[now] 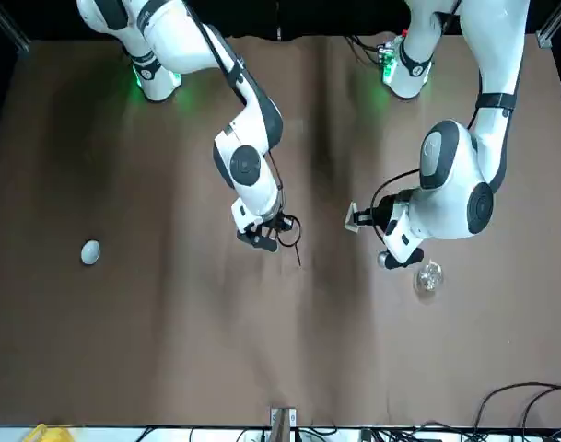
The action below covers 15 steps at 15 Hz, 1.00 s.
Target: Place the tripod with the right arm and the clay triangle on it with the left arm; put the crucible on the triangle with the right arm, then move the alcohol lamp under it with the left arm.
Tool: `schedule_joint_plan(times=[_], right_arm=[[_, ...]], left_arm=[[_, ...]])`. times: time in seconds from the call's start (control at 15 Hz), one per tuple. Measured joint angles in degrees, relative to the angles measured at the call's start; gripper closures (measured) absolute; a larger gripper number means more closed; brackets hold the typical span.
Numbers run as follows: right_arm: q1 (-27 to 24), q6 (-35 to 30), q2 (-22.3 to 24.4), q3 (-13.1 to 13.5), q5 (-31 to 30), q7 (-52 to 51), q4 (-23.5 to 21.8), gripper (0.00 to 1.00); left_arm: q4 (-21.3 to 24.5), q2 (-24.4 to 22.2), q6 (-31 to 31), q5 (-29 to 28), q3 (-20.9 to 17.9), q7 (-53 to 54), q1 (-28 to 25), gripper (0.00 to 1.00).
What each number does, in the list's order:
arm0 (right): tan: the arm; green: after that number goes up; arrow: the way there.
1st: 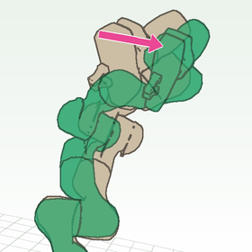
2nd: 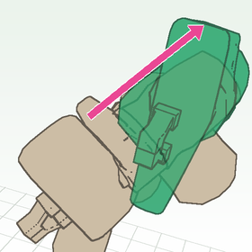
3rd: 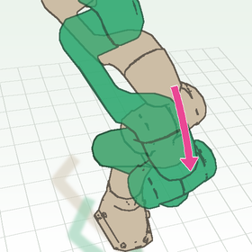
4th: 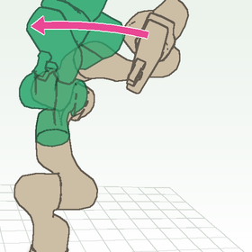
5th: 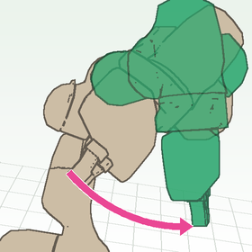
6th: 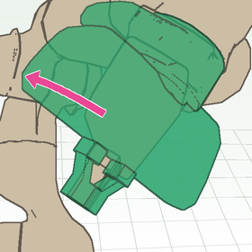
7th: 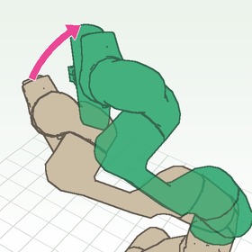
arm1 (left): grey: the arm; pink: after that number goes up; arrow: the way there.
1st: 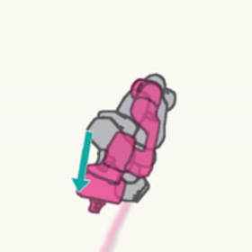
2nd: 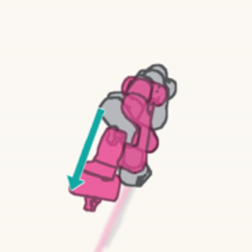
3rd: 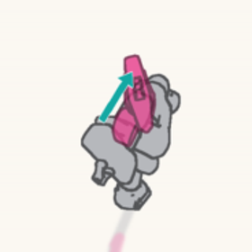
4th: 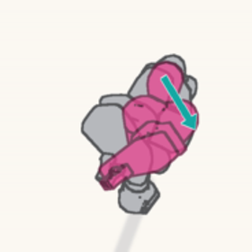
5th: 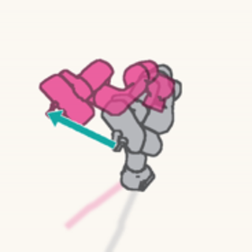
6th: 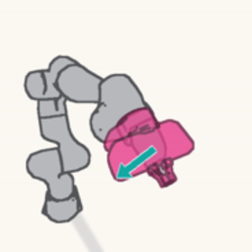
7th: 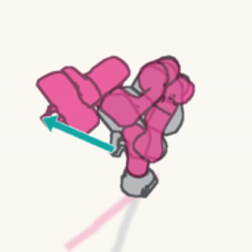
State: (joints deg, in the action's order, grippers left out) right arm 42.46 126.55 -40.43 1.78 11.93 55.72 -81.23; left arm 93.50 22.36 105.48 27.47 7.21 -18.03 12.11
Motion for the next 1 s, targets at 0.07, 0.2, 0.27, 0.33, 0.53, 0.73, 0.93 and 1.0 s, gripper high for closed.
schedule_joint_plan(times=[0.07,0.2,0.27,0.33,0.53,0.73,0.93,1.0], right_arm=[[0.11,-0.21,0.00,-0.02,-0.01,1.82,0.03,0.92],[0.26,-0.60,0.00,-0.03,-0.01,3.97,0.08,0.92],[0.30,-0.73,0.00,-0.03,-0.01,5.00,0.11,0.92],[0.32,-0.83,0.00,-0.03,-0.01,5.86,0.14,0.92],[0.37,-0.89,-0.01,-0.04,-0.01,6.73,0.18,0.91],[0.37,-0.89,-0.02,-0.04,-0.02,6.82,0.32,0.80],[0.37,-0.82,-0.02,-0.03,-0.05,6.82,0.51,0.52],[0.37,-0.82,-0.02,-0.01,-0.07,6.82,0.60,0.44]], left_arm=[[-0.11,0.00,0.00,0.93,0.00,0.00,0.00,0.87],[-0.50,0.00,0.01,2.95,0.00,0.00,-0.01,0.87],[-0.69,0.00,0.03,3.76,0.00,0.00,-0.01,0.87],[-0.83,0.00,0.05,4.50,0.00,0.00,-0.01,0.87],[-1.44,0.08,0.18,7.97,0.00,0.21,-0.02,0.87],[-2.05,1.04,0.78,9.26,0.00,0.42,0.05,0.87],[-2.29,2.38,2.87,9.34,0.03,0.92,0.73,0.87],[-2.35,2.74,3.62,9.34,0.04,1.01,0.96,0.87]])
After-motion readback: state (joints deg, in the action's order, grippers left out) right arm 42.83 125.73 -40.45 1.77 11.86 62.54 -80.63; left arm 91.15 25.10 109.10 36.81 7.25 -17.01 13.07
